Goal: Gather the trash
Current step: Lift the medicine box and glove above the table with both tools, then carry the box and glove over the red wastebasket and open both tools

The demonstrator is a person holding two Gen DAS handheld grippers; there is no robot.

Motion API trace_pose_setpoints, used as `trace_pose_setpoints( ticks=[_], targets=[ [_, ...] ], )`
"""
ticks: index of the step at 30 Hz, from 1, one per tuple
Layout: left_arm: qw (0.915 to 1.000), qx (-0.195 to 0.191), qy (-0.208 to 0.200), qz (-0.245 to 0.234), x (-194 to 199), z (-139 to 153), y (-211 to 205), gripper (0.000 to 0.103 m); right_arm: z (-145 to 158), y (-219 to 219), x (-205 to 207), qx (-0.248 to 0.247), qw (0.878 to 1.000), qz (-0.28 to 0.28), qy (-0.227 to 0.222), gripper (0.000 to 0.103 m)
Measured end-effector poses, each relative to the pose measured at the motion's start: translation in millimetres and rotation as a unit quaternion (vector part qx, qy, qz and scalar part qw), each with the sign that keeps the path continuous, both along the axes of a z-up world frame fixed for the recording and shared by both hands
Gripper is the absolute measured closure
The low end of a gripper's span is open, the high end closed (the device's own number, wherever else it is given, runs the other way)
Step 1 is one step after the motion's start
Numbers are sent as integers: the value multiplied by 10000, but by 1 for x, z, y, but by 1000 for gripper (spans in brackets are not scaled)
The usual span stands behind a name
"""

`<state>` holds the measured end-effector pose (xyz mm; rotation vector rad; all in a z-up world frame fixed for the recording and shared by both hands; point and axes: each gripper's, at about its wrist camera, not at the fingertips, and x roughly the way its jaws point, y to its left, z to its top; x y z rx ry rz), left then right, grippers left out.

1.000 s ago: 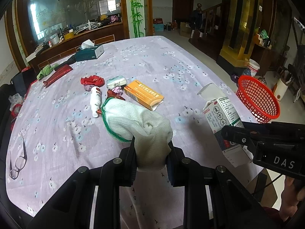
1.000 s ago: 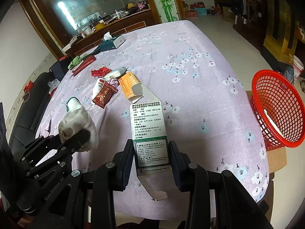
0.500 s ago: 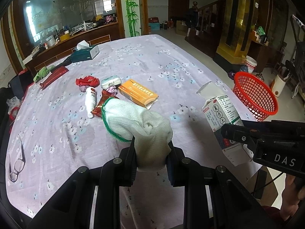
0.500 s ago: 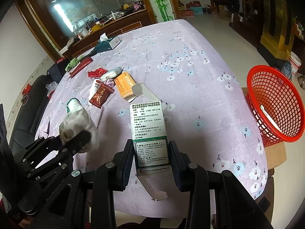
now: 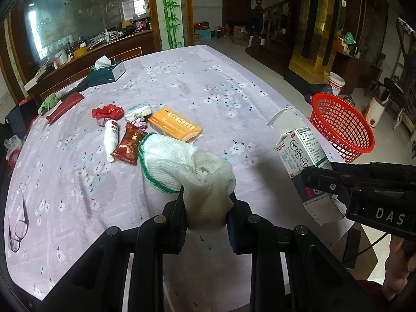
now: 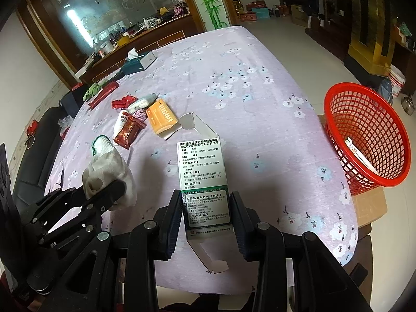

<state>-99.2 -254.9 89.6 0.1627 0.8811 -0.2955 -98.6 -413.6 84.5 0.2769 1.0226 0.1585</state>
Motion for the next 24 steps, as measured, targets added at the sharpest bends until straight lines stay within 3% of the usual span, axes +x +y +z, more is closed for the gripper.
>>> trace_pose_setpoints(
  ticks=[17,24],
  targets=[
    [9989,-43,-12,-464,7,2,-35,79,6,-42,-2,121,9986,-512,-63,64],
    [9917,-222,-66,-1267,14,20,-81,79,16,-99,-5,290,9922,-1204,-167,63]
  ],
)
